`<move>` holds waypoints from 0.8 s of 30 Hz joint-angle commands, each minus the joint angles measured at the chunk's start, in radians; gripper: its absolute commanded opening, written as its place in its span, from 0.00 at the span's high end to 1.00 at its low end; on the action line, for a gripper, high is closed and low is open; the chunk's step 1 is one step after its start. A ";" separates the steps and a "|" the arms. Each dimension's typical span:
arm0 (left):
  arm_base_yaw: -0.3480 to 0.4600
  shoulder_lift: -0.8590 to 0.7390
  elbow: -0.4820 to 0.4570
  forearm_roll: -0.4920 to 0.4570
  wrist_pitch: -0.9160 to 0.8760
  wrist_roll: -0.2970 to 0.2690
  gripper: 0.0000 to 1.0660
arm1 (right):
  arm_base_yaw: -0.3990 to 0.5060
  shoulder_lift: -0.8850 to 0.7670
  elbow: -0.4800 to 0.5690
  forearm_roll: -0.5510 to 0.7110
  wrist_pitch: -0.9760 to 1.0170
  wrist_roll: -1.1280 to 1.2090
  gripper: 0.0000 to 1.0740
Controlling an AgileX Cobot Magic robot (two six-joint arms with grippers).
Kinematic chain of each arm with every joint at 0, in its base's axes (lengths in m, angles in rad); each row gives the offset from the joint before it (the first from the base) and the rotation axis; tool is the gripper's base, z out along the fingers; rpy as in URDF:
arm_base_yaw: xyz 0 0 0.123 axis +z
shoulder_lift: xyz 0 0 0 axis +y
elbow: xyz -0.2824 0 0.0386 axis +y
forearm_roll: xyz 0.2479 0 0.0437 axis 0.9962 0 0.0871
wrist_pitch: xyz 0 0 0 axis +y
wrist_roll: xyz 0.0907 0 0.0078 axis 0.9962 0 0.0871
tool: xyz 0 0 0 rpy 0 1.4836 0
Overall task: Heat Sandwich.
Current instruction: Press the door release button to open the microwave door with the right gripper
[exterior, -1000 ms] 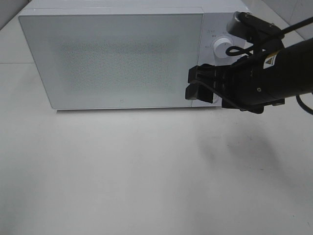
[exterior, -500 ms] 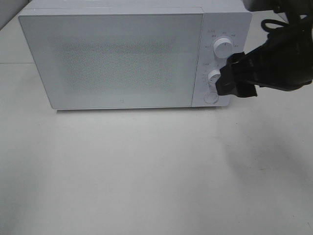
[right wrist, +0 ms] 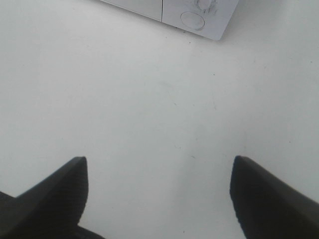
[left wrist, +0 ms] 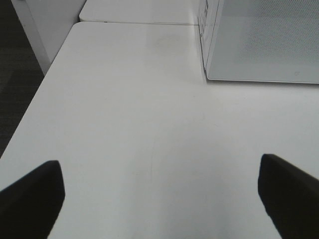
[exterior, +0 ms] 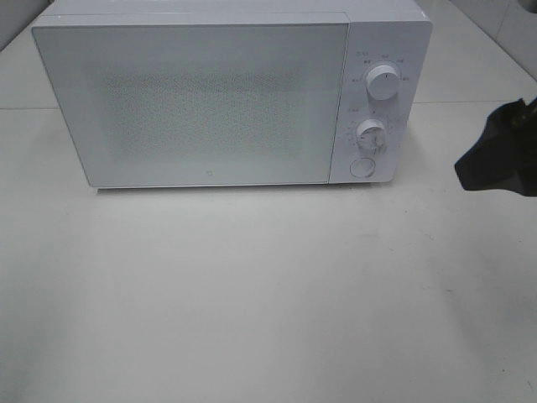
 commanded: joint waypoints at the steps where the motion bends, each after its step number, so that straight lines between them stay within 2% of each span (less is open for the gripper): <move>1: 0.003 -0.028 0.002 -0.012 -0.009 -0.003 0.05 | -0.005 -0.094 -0.005 -0.004 0.075 -0.027 0.29; 14: 0.003 -0.028 0.002 -0.012 -0.009 -0.003 0.05 | -0.019 -0.380 0.097 0.006 0.152 -0.027 0.29; 18: 0.003 -0.028 0.002 -0.012 -0.009 -0.003 0.05 | -0.131 -0.480 0.134 0.015 0.214 -0.047 0.29; 24: 0.003 -0.028 0.002 -0.012 -0.009 -0.003 0.05 | -0.225 -0.632 0.177 0.047 0.249 -0.081 0.29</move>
